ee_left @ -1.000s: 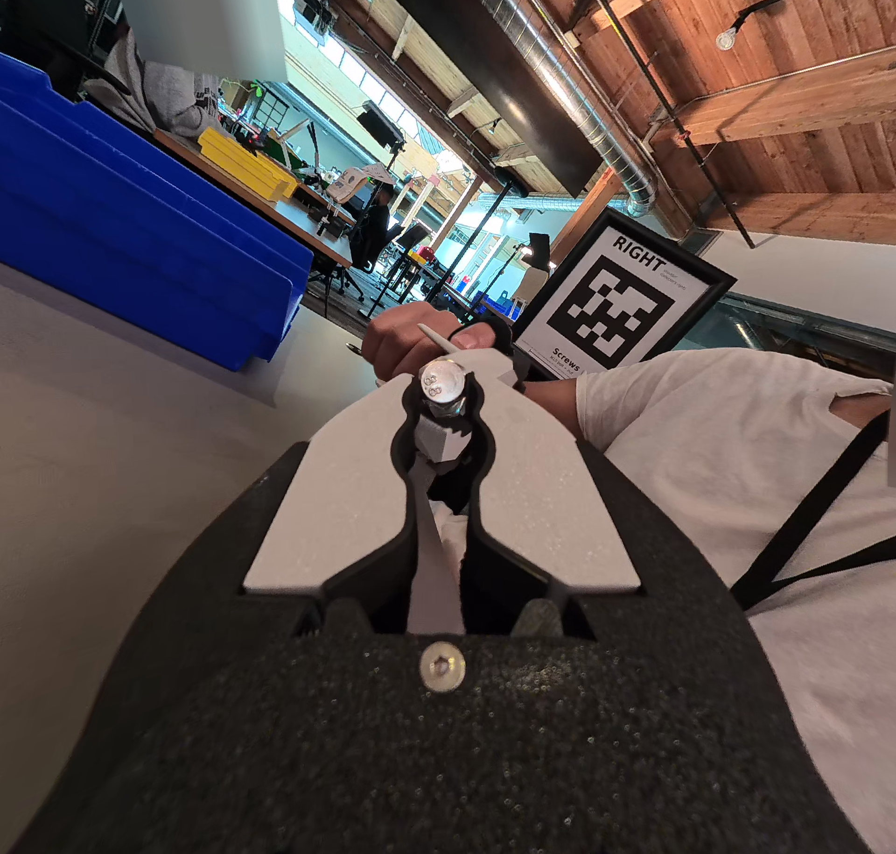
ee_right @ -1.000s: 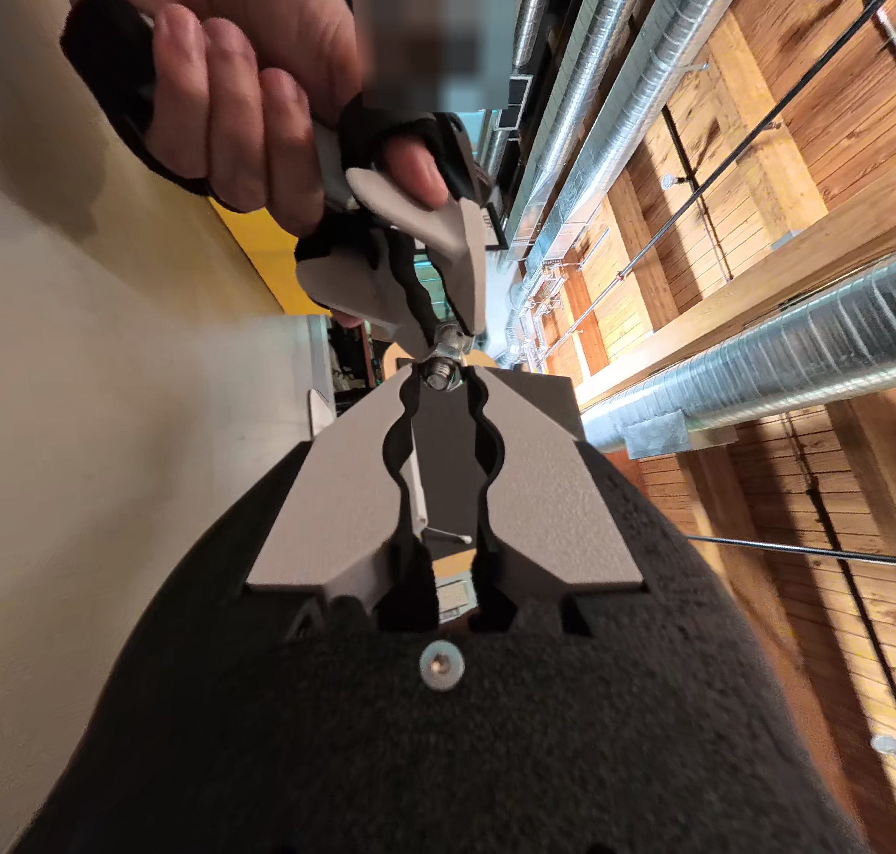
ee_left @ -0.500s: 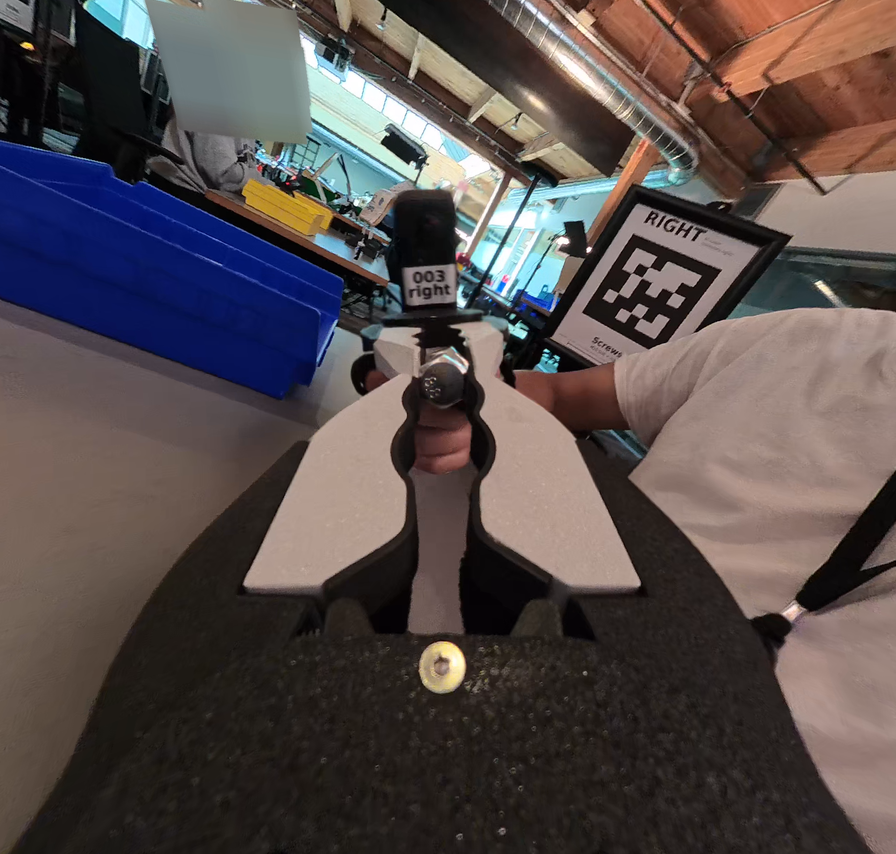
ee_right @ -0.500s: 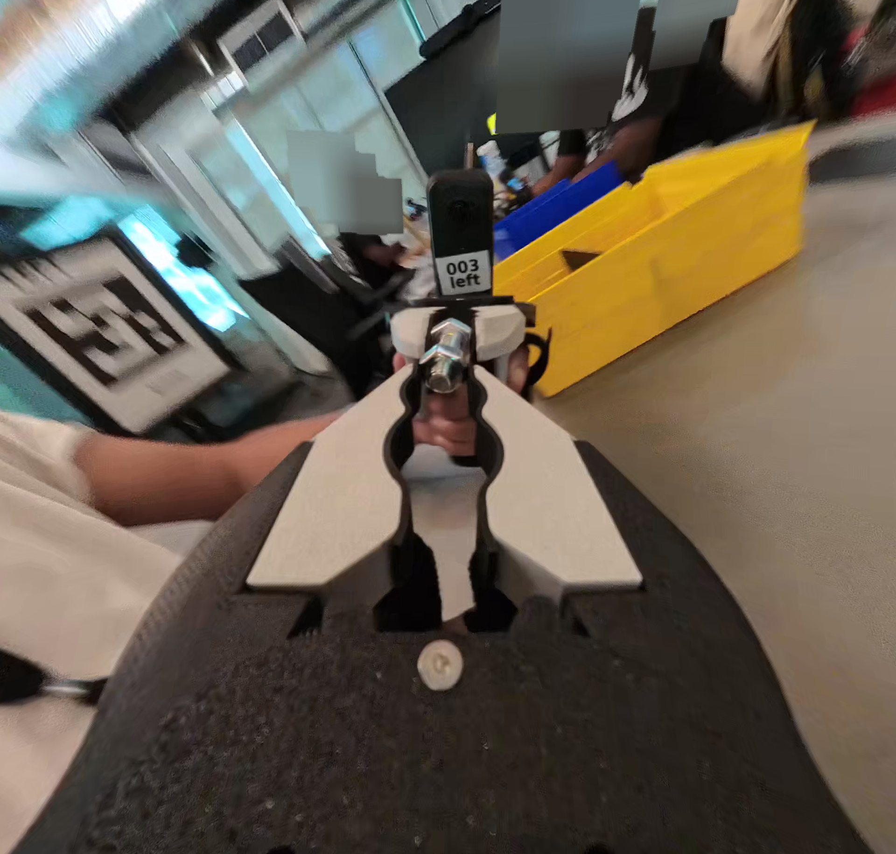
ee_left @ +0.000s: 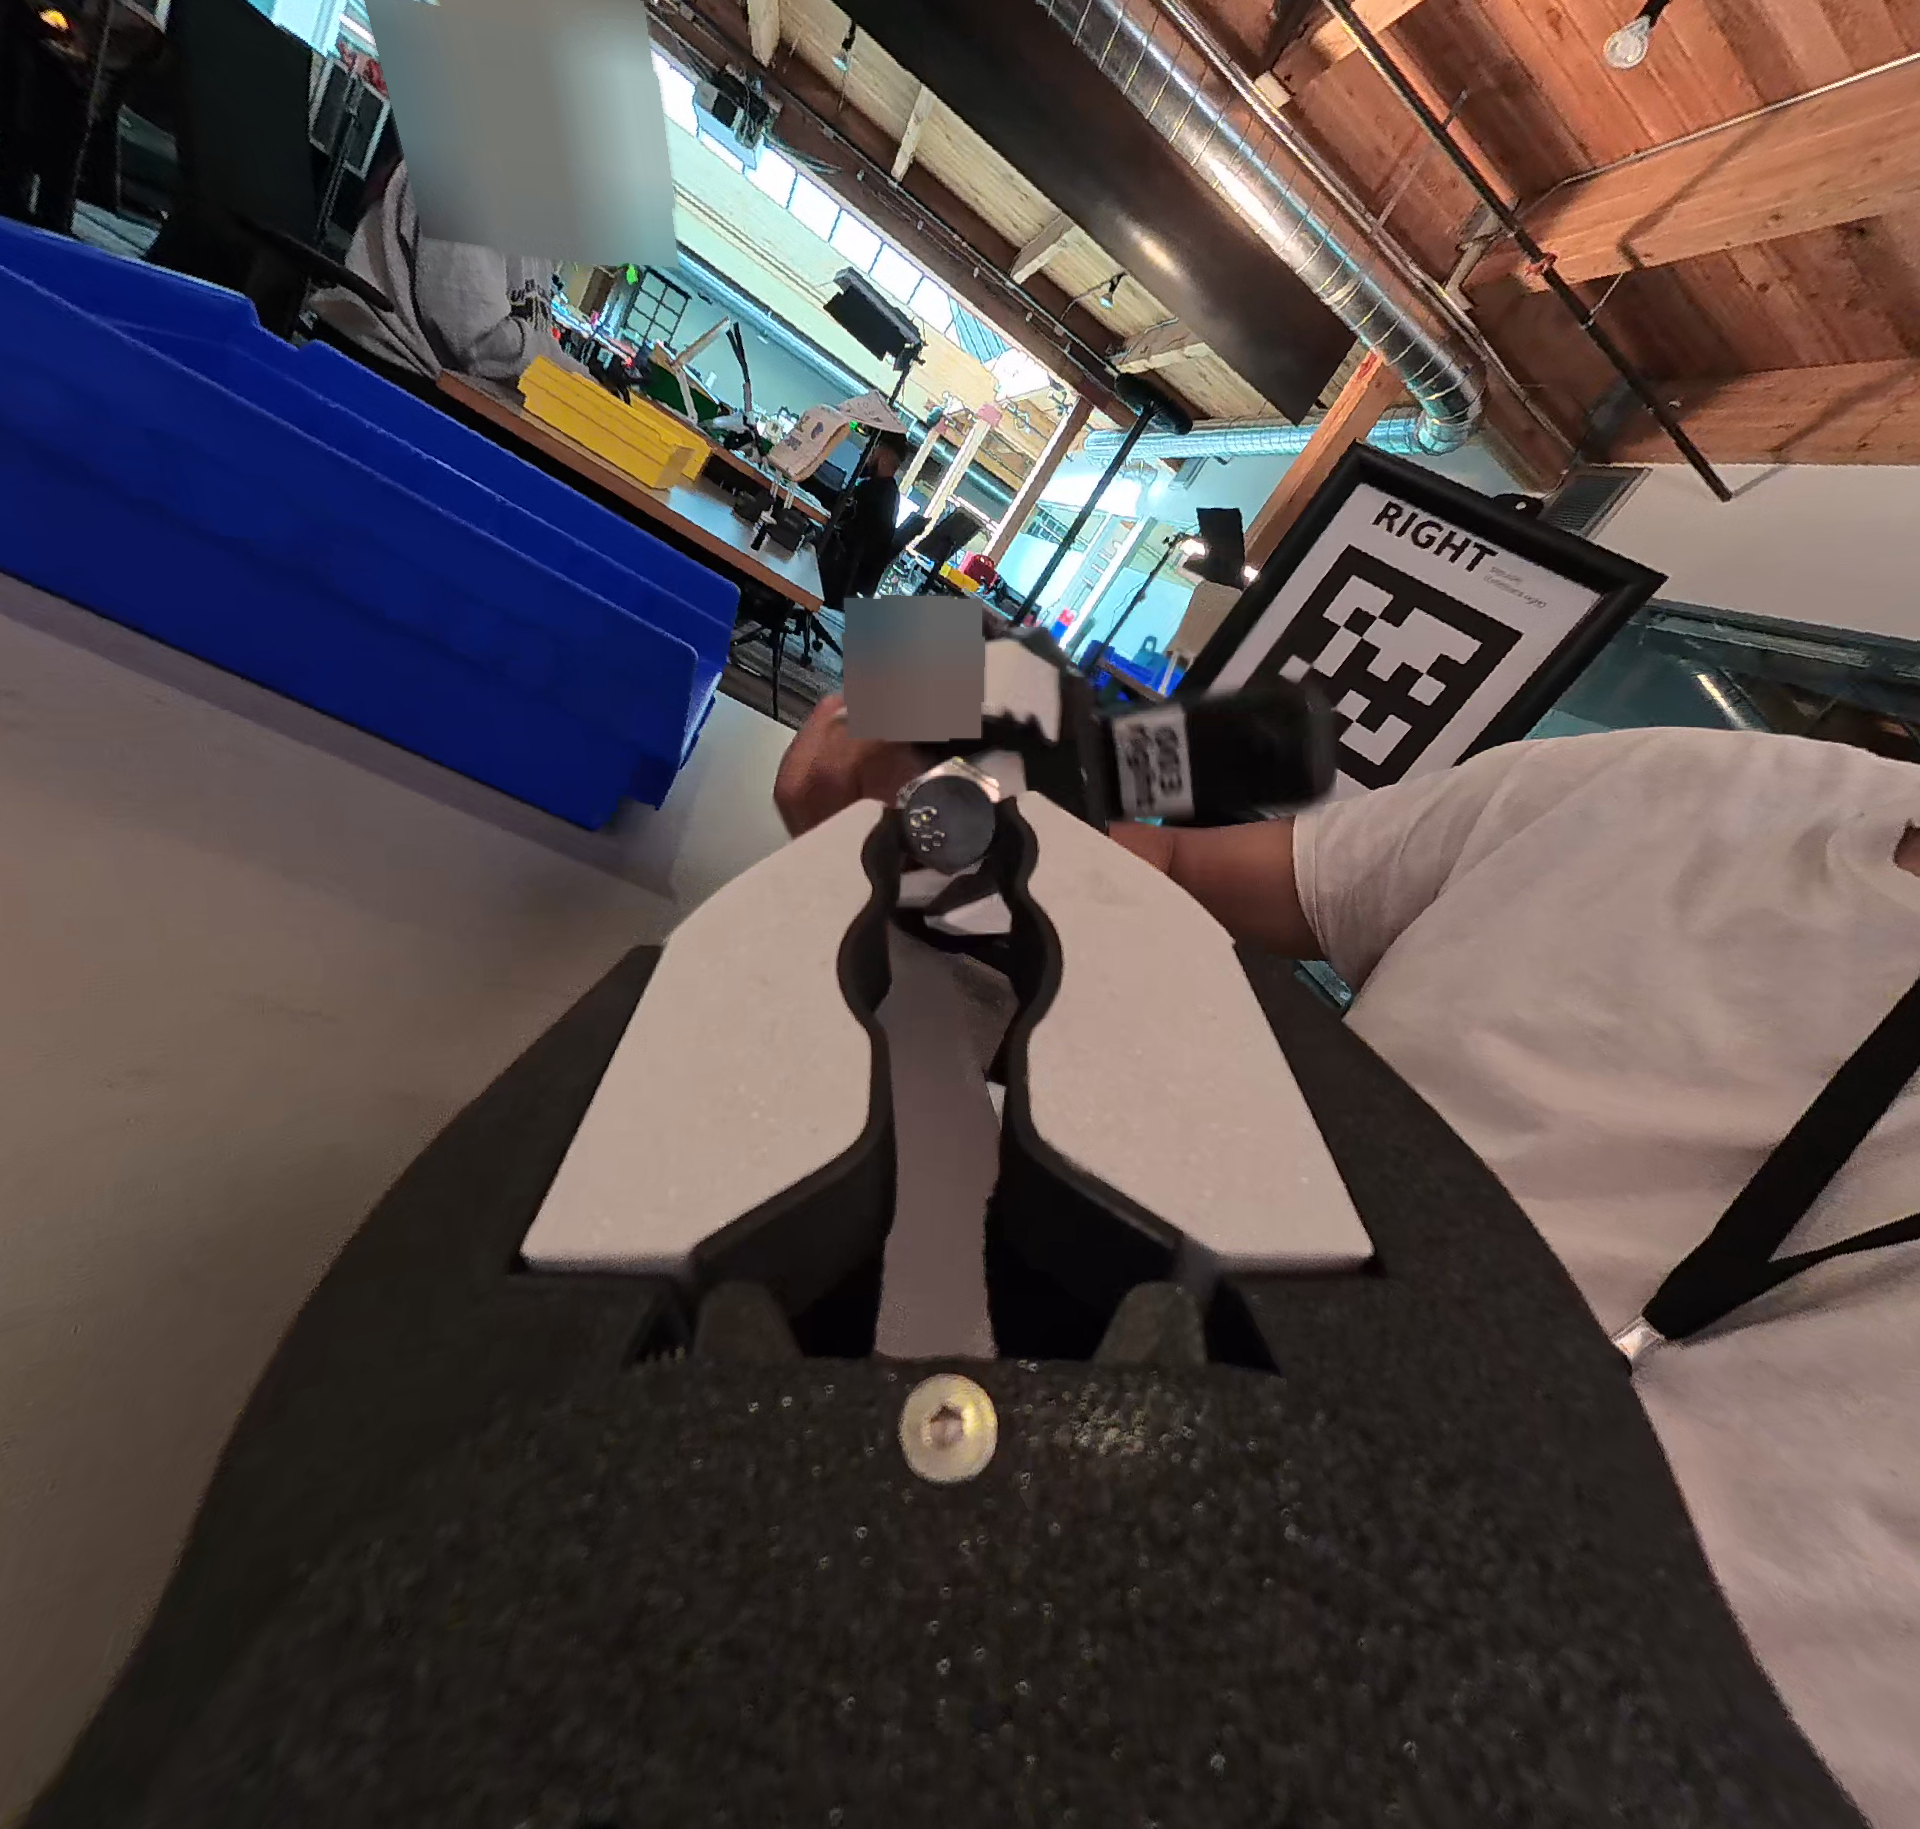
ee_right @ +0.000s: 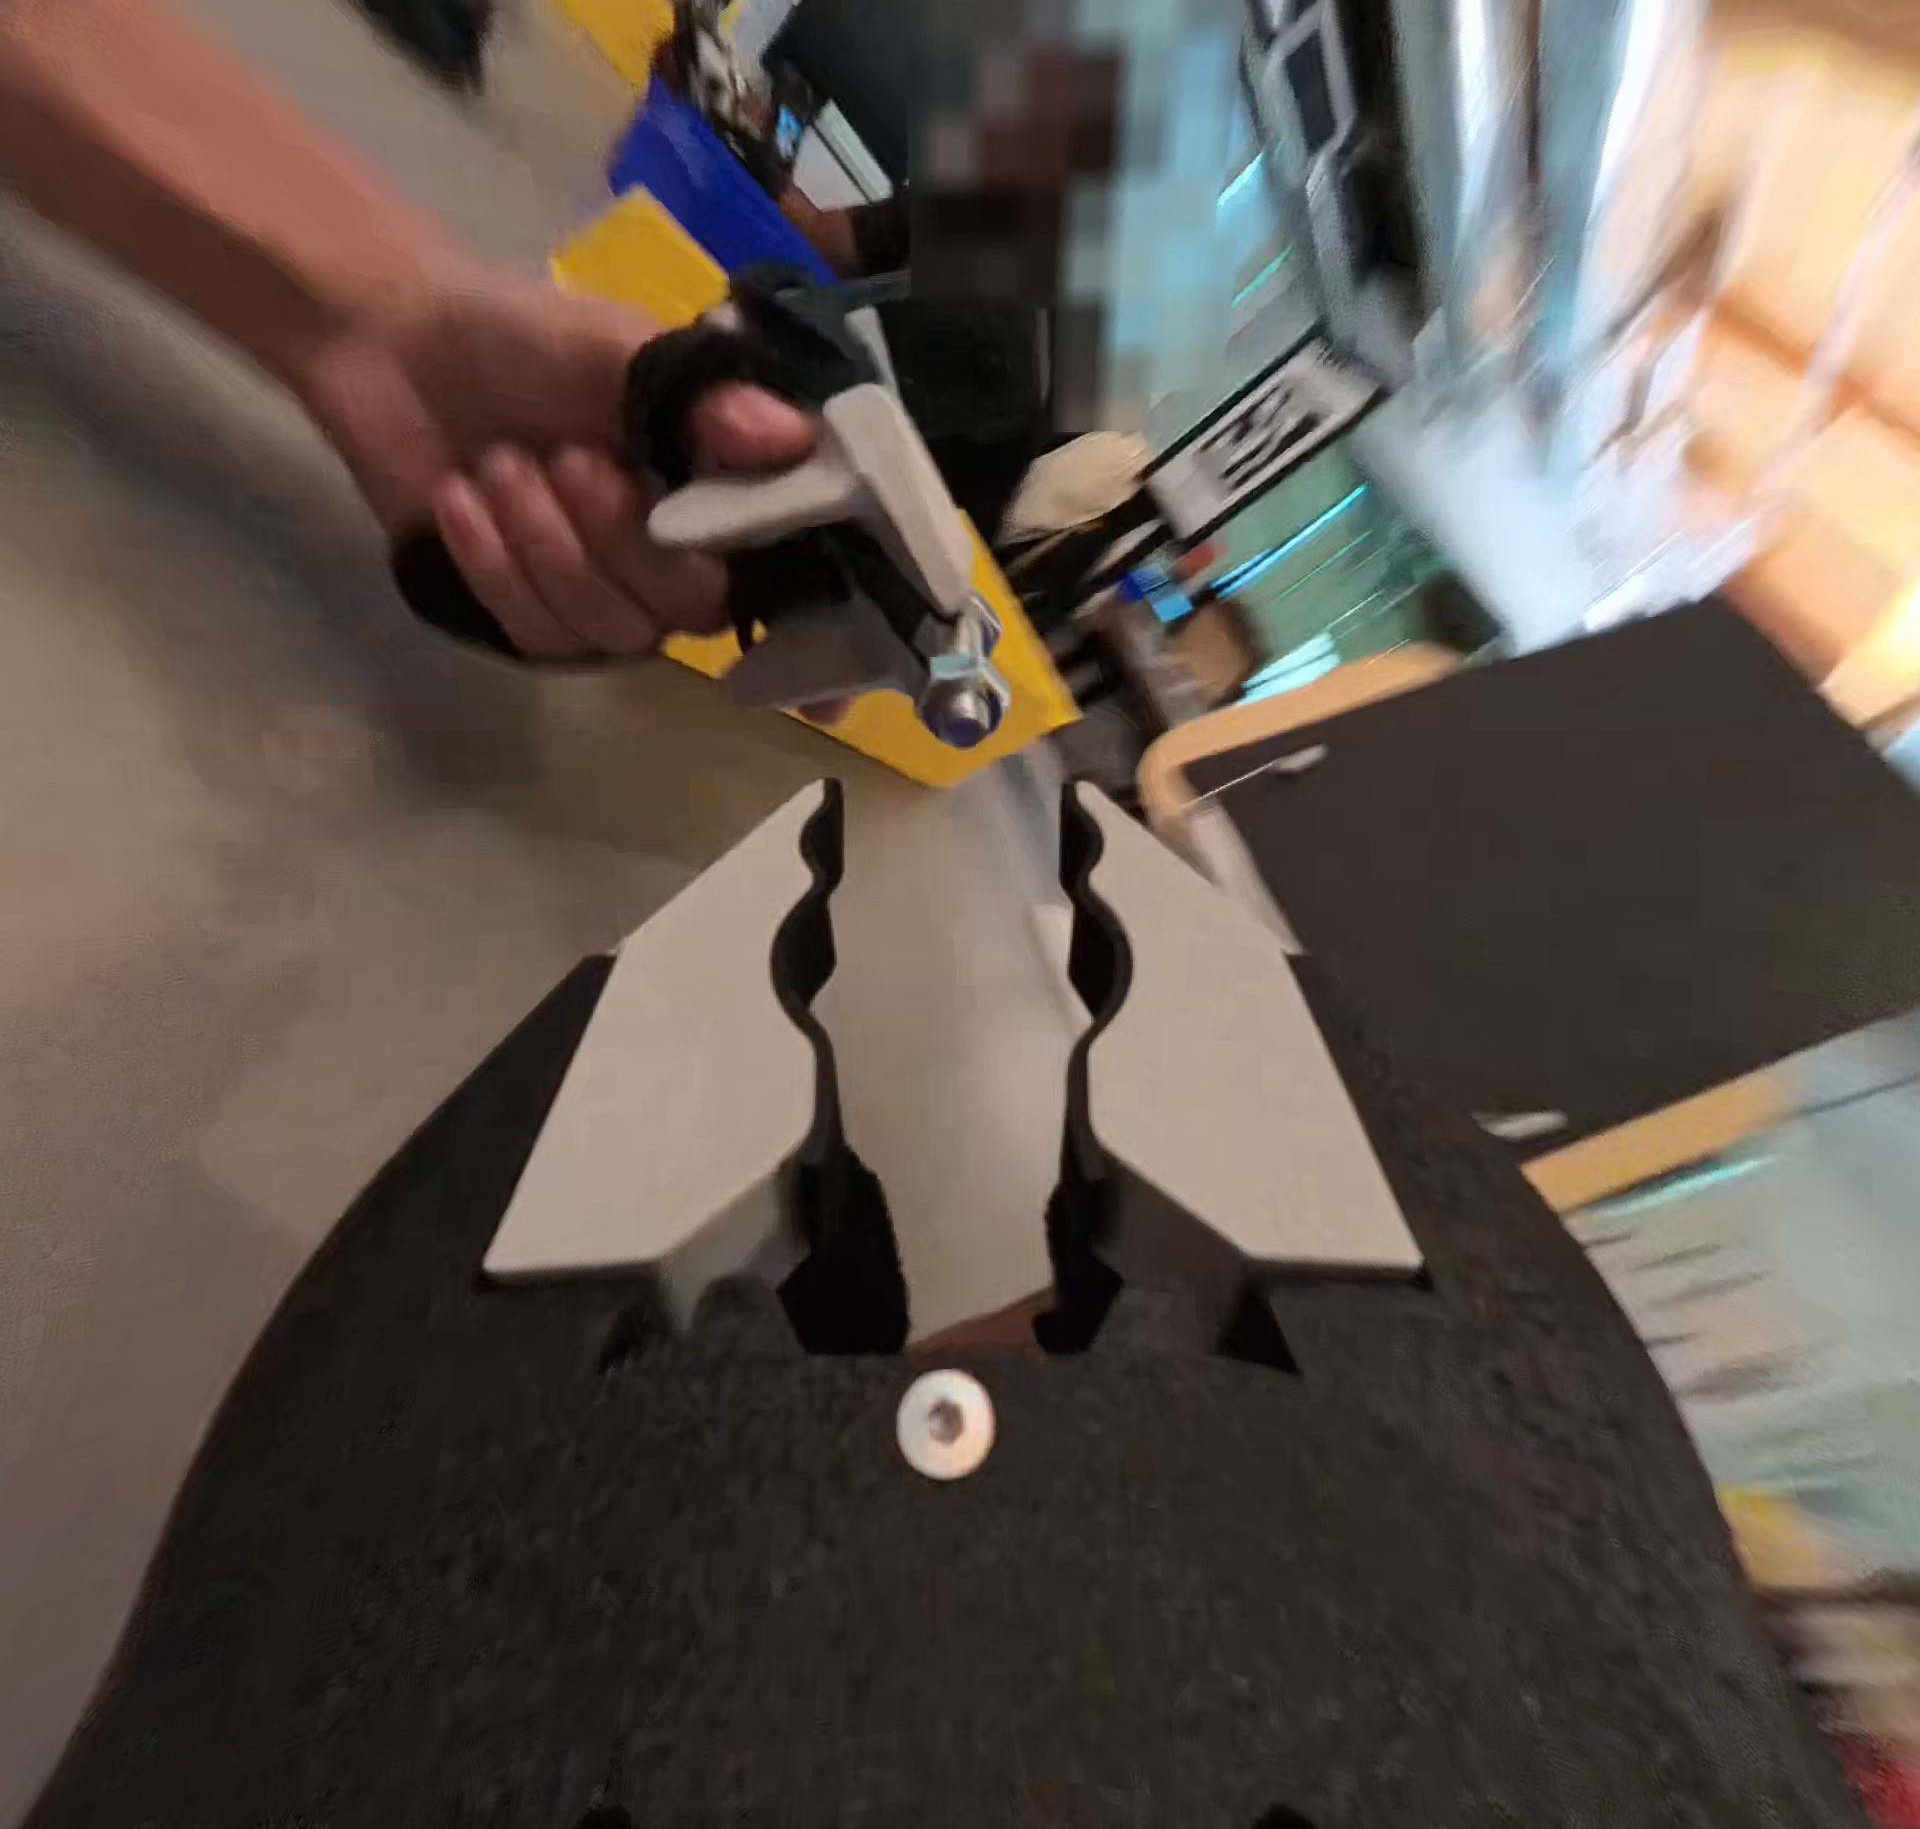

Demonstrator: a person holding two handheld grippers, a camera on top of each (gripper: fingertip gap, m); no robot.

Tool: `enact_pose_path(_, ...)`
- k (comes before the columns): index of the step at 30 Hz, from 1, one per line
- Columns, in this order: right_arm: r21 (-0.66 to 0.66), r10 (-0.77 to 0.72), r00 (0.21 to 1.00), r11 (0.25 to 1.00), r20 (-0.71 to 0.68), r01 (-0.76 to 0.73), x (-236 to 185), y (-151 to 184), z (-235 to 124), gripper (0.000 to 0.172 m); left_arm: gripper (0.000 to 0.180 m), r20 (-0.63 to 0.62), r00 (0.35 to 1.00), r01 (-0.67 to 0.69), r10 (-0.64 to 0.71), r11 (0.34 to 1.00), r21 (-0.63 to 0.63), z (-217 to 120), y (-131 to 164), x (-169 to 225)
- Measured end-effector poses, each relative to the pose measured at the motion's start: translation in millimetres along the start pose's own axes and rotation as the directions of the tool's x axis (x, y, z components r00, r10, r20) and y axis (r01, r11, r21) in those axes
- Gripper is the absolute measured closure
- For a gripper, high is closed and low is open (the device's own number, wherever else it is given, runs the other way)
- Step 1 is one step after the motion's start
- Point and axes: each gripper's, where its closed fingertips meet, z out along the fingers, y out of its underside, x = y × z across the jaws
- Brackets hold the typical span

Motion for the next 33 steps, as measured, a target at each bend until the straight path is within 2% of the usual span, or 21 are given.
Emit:
enact_pose_path(2,-0.062,-0.373,0.923,0.927,-0.088,0.369,-5,2,-3,0.135,0.164,-0.005,1.000,0.008,-0.008,1.000,-0.019,2,4,0)
enact_pose_path(4,-0.086,-0.546,0.827,0.838,-0.132,0.539,-12,2,-3,0.135,0.164,-0.015,1.000,0.009,-0.009,0.999,-0.039,5,8,2)
enact_pose_path(8,-0.099,-0.626,0.753,0.778,-0.202,0.621,-8,-8,-1,0.135,0.163,-0.032,0.999,0.024,-0.026,0.997,-0.078,11,15,4)
enact_pose_path(10,-0.111,-0.651,0.735,0.758,-0.187,0.643,-9,-7,2,0.136,0.164,-0.034,0.999,0.033,-0.036,0.994,-0.102,12,20,4)
enact_pose_path(12,-0.109,-0.670,0.716,0.741,-0.196,0.663,-10,-7,3,0.154,0.163,-0.034,0.998,0.039,-0.043,0.992,-0.117,13,23,4)
enact_pose_path(14,-0.110,-0.634,0.751,0.773,-0.184,0.625,-9,-7,3,0.154,0.164,-0.035,0.998,0.043,-0.047,0.992,-0.118,13,23,3)
enact_pose_path(16,-0.078,-0.508,0.847,0.861,-0.153,0.502,-8,-7,2,0.154,0.164,-0.039,0.998,0.036,-0.041,0.993,-0.116,14,22,5)
enact_pose_path(19,-0.023,-0.189,0.981,0.982,-0.051,0.188,-9,-8,3,0.154,0.164,-0.037,0.999,0.011,-0.016,0.993,-0.115,14,22,6)
enact_pose_path(21,-0.003,0.114,0.993,0.993,0.041,-0.114,-9,-8,4,0.154,0.164,-0.031,0.999,-0.013,0.010,0.994,-0.108,14,20,6)
enact_pose_path(22,-0.002,0.289,0.952,0.957,0.099,-0.290,-10,-9,5,0.154,0.163,-0.029,0.999,-0.023,0.020,0.994,-0.104,13,19,7)
enact_pose_path(23,-0.007,0.458,0.874,0.886,0.161,-0.463,-11,-10,6,0.155,0.163,-0.029,0.999,-0.028,0.025,0.995,-0.099,12,18,7)
enact_pose_path(24,-0.022,0.619,0.753,0.776,0.225,-0.631,-11,-11,7,0.155,0.163,-0.026,0.999,-0.032,0.029,0.996,-0.089,12,16,7)
enact_pose_path(25,-0.051,0.753,0.591,0.629,0.290,-0.776,-10,-13,9,0.155,0.163,-0.020,0.999,-0.036,0.035,0.996,-0.080,11,15,6)
enact_pose_path(27,-0.150,0.899,0.160,0.239,0.407,-0.959,-8,-15,12,0.155,0.163,-0.007,0.999,-0.043,0.042,0.997,-0.068,8,12,4)
enact_pose_path(28,-0.208,0.899,-0.049,0.047,0.435,-0.977,-6,-14,13,0.155,0.163,0.009,0.999,-0.050,0.051,0.996,-0.068,7,12,2)
enact_pose_path(29,-0.252,0.870,-0.213,-0.106,0.445,-0.962,-5,-12,15,0.154,0.163,0.030,0.998,-0.057,0.060,0.996,-0.068,6,12,-1)
enact_pose_path(30,-0.290,0.834,-0.324,-0.207,0.448,-0.934,-6,-11,17,0.155,0.163,0.046,0.997,-0.061,0.064,0.996,-0.068,5,11,-4)
enact_pose_path(31,-0.299,0.816,-0.368,-0.252,0.446,-0.921,-6,-9,18,0.155,0.163,0.057,0.996,-0.062,0.066,0.996,-0.071,4,11,-6)
enact_pose_path(32,-0.282,0.820,-0.349,-0.240,0.453,-0.929,-6,-10,18,0.154,0.163,0.058,0.996,-0.062,0.066,0.996,-0.071,3,11,-7)
enact_pose_path(33,-0.250,0.831,-0.290,-0.189,0.475,-0.950,-3,-13,17,0.151,0.163,0.051,0.997,-0.059,0.062,0.996,-0.062,3,10,-6)
